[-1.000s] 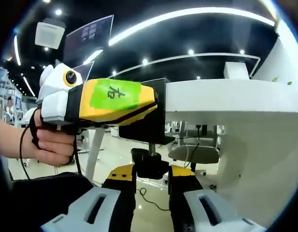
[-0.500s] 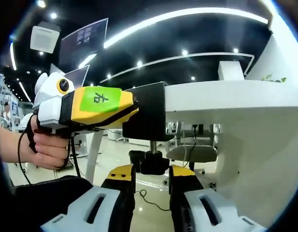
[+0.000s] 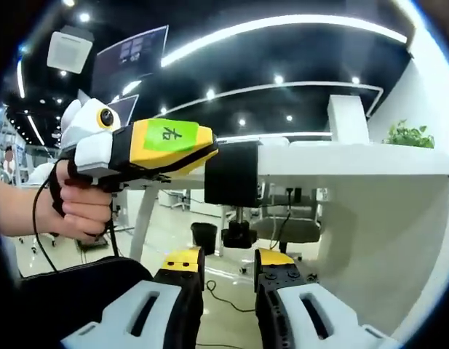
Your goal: Clamp the fixed fixture on the desktop, loosen the retaining clip, secure it to the edge of the desk, and tighten the retaining clip.
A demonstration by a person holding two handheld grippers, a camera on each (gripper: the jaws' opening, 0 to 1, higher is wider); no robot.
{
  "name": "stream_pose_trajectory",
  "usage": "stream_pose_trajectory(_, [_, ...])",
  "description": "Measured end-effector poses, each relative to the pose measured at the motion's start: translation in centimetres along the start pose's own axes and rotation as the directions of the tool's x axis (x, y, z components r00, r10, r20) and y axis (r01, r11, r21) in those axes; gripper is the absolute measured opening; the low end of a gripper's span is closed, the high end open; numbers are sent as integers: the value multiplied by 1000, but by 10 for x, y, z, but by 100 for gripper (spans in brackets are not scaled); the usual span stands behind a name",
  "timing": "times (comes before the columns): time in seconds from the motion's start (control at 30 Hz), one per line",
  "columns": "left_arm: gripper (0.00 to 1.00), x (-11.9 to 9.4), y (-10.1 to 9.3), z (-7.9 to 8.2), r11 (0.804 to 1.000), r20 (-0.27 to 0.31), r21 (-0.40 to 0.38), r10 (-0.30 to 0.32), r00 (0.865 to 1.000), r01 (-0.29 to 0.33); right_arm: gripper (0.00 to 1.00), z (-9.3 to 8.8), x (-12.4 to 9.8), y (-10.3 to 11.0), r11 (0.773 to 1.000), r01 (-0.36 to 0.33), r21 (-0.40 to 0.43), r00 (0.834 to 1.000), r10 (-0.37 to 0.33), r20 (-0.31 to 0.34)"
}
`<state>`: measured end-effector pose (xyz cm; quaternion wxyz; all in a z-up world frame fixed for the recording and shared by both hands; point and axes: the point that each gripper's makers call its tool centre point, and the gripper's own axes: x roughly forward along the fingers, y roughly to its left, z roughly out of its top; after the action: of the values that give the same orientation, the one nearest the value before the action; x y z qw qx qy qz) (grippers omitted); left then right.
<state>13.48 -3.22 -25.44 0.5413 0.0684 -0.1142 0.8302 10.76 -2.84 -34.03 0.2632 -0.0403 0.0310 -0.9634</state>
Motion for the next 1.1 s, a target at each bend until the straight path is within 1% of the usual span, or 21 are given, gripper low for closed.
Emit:
stream_pose_trajectory(0.13, [9,-6,-4,8,1000,21,9,12,1000,-12,26,12,-13,4,1000,-6,-20,1000,6,16])
stream_pose_trajectory(0.2, [9,-9,-5,8,1000,20,14,16,1000,-16,26,17,-18,5,1000,-12,0,1000,12,18])
stream_pose_trajectory(0.23, [9,-12,-5,7,1000,20,15,26,999,-26,25,19,-21,7,1000,-20,-7,1000,20,21])
stream_pose_trajectory(0.3, [9,-18,-5,7,999,30,-1,44,999,-44,25,22,-25,5,1000,-11,-28,1000,11,12])
stream_pose_trajectory(0.33, [9,-21,-6,8,999,40,-5,52,998,-52,25,26,-27,4,999,-13,-39,1000,13,18])
stream_pose_trajectory(0.37, [9,-23,-7,7,999,38,-2,52,998,-52,25,29,-29,2,999,-11,-46,1000,12,22])
stream_pose_trajectory(0.43, [9,-28,-5,3,997,24,6,72,997,-73,25,36,-33,-2,998,-9,-57,1000,10,23])
stream_pose_trajectory(0.53, [9,-35,-1,4,995,33,3,102,994,-102,25,50,-37,-11,998,1,-60,999,2,46])
stream_pose_trajectory(0.6, [9,-39,1,8,992,49,9,122,991,-122,25,65,-41,-16,998,3,-58,997,1,75])
stream_pose_trajectory(0.73, [9,-44,3,18,990,66,24,134,989,-136,25,86,-44,-21,996,-6,-94,994,16,111])
stream_pose_trajectory(0.87, [9,-48,6,29,989,94,34,143,985,-147,25,98,-44,-26,990,-4,-143,992,22,125])
stream_pose_trajectory(1.03, [9,-54,11,33,986,101,46,153,983,-158,25,109,-43,-33,990,8,-143,988,15,153])
stream_pose_trajectory(1.1, [9,-56,11,38,985,113,47,157,981,-163,25,113,-42,-37,990,11,-139,987,11,159])
